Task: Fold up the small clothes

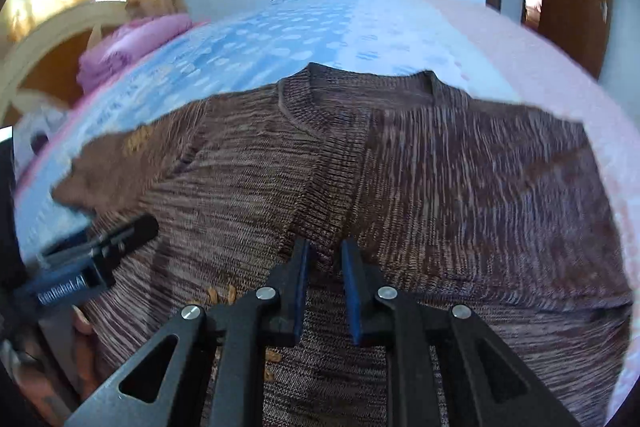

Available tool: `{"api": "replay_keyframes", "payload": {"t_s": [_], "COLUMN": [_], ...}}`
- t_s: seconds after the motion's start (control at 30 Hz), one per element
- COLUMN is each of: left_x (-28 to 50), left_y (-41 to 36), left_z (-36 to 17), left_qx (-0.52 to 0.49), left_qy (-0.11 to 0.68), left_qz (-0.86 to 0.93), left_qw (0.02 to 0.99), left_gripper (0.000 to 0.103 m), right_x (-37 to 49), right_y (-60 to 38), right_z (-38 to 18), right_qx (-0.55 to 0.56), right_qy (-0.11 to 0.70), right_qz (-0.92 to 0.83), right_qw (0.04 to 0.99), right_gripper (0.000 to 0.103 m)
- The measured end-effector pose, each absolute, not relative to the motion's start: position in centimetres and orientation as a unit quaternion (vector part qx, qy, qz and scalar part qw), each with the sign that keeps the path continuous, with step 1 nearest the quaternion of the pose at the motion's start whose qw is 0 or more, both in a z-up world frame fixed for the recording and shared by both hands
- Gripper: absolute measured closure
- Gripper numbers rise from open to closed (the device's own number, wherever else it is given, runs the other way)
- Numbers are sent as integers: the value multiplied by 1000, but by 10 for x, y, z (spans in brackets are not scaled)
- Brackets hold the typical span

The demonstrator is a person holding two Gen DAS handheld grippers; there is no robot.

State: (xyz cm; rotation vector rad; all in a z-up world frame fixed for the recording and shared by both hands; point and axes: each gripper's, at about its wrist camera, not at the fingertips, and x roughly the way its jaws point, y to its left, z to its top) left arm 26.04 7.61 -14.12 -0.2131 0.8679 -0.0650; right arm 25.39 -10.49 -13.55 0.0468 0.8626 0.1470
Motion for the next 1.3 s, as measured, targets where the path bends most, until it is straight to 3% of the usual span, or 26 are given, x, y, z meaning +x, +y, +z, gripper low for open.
{"api": "replay_keyframes", "payload": {"t_s": [0.23,0.27,0.3,0.37,0.53,0.67,0.73,0.8,0.97,1.07,1.17,1.23,1.3], "left_x": [261,260,258,249,236,256,270,281,285,285,282,281,278], "left_y": [77,80,86,108,198,256,278,290,291,283,287,294,298], "left_z": [-140,-139,-137,-131,-110,-109,-116,-127,-133,-136,-136,-138,-139], "left_qx": [-101,-104,-109,-135,-199,-219,-247,-274,-284,-258,-268,-284,-295], "left_qy": [424,426,427,424,373,379,386,400,372,365,355,350,347], "left_qz": [-30,-34,-36,-10,117,195,203,196,210,224,217,221,225], "left_qw": [899,898,897,896,899,878,866,852,858,866,869,865,862], "left_gripper": [0,0,0,0,0,3,18,26,26,34,49,72,85], "right_x": [248,246,239,232,211,208,212,217,216,217,218,219,218], "right_y": [-99,-100,-104,-109,-131,-150,-157,-163,-169,-167,-166,-166,-167], "right_z": [-139,-139,-138,-135,-123,-124,-126,-131,-135,-136,-136,-136,-136], "right_qx": [9,15,21,36,84,133,151,170,188,182,184,183,183], "right_qy": [401,400,397,388,327,314,325,336,339,343,343,344,343], "right_qz": [63,69,81,109,88,65,62,63,64,62,62,62,62], "right_qw": [914,914,914,914,937,938,932,924,920,920,919,919,919], "right_gripper": [75,66,48,29,28,28,28,28,28,28,28,28,28]}}
